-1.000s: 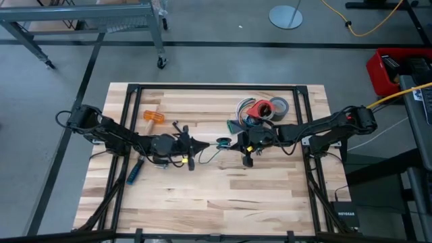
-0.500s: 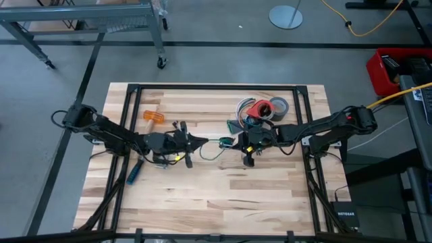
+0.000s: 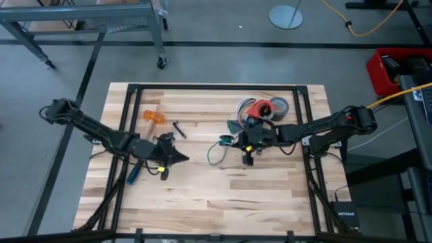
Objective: Coil cords
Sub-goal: Uncoil the green wire from the spool
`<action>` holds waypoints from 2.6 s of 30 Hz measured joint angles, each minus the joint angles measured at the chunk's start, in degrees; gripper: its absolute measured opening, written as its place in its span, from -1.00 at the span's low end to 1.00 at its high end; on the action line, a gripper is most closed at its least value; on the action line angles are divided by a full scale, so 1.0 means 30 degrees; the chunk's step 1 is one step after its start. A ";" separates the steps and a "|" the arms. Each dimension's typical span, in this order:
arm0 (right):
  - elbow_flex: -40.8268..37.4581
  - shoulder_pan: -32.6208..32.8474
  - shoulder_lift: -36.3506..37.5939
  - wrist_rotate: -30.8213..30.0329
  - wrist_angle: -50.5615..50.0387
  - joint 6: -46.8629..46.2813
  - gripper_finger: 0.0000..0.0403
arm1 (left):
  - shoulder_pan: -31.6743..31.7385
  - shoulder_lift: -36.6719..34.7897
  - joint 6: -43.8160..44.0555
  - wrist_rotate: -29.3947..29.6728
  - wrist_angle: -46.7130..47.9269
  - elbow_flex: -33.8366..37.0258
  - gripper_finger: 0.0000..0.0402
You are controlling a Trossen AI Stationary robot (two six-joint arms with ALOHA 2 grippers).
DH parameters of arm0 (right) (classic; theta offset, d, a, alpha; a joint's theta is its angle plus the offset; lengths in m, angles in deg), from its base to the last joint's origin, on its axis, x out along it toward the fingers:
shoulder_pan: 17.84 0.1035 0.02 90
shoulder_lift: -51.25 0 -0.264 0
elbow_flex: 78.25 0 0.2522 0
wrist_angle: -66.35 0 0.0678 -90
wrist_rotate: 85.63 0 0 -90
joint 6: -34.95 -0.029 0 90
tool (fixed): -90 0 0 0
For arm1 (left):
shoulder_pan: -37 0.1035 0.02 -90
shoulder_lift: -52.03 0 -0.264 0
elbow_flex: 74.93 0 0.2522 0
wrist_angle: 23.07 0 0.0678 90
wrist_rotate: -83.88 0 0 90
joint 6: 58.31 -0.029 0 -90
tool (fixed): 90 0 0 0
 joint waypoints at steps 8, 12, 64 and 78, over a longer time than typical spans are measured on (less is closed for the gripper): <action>0.0000 0.0000 0.0000 0.1256 0.2369 -0.0047 -1.00 | 0.0550 0.2379 -0.1274 0.1934 -0.2842 0.0000 -0.94; 0.0000 0.0000 0.0000 0.1370 0.2394 -0.0044 -1.00 | 0.1463 0.4033 -0.1939 0.2055 -0.4857 0.0007 -0.76; -0.0001 0.0000 0.0007 0.1172 0.0521 0.0080 -1.00 | 0.3827 0.7237 -0.3154 -0.0111 -1.1653 -0.0947 -0.98; -0.0007 0.0002 0.0007 0.0984 -0.0395 0.0051 -1.00 | 0.2010 0.2594 0.2440 -0.3733 0.1208 -0.0954 -0.95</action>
